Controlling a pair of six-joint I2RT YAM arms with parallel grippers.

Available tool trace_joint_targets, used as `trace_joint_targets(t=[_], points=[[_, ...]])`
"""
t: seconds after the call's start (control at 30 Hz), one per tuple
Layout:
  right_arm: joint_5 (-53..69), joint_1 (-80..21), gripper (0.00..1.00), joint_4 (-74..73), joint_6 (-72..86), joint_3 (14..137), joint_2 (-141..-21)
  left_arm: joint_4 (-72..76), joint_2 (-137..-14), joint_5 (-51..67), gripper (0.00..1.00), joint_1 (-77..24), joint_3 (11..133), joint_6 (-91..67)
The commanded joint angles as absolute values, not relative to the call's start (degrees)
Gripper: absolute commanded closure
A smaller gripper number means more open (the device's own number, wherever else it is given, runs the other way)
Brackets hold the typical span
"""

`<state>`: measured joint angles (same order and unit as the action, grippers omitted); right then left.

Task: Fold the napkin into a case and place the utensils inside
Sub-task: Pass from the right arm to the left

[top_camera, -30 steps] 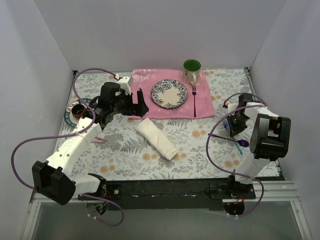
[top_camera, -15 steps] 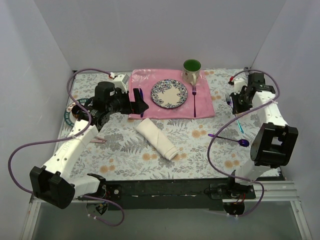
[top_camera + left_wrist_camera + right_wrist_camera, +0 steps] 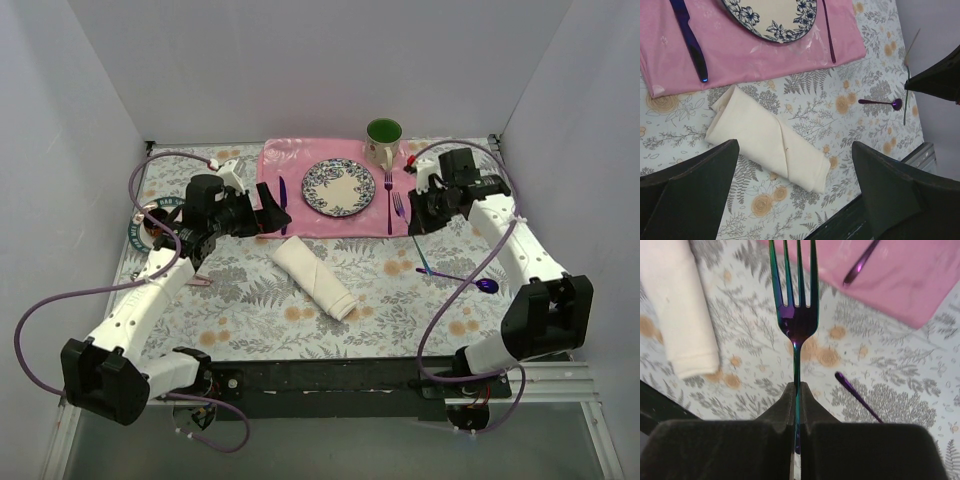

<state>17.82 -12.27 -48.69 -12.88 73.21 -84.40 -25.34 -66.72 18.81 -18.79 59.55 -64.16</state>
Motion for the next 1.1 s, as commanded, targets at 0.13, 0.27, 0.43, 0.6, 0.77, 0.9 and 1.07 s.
trace_joint_targets(t=[0.13, 0.27, 0.43, 0.6, 0.77, 0.9, 1.07], points=[[20.3, -23.6, 0.99, -37.7, 5.6, 89.7, -87.4, -9.0, -66.2, 28.2, 0.19, -17.2, 58.0, -74.0], [19.7, -27.7, 0.99, -34.2, 9.6, 89.7, -86.7, 1.6, -66.5, 32.6, 0.21, -17.3, 55.9, -77.9], [23.0, -30.8, 0.99, -32.4, 11.1, 89.6, -86.3, 14.5, -66.8, 34.6, 0.23, -17.9, 51.3, -84.0], [21.0, -33.5, 0.99, -31.4, 11.6, 87.9, -84.8, 17.3, -69.1, 31.4, 0.27, -20.3, 51.8, -87.8], [18.7, -36.0, 0.99, -30.8, 13.3, 88.1, -85.3, 18.5, -70.5, 28.7, 0.3, -23.5, 53.7, -86.8], [17.0, -36.9, 0.99, -30.5, 13.2, 88.8, -85.7, 17.5, -71.7, 26.6, 0.34, -25.8, 54.6, -86.9], [16.3, -38.5, 0.99, -30.3, 12.5, 87.9, -84.8, 16.7, -72.9, 24.4, 0.41, -27.2, 56.0, -86.0]])
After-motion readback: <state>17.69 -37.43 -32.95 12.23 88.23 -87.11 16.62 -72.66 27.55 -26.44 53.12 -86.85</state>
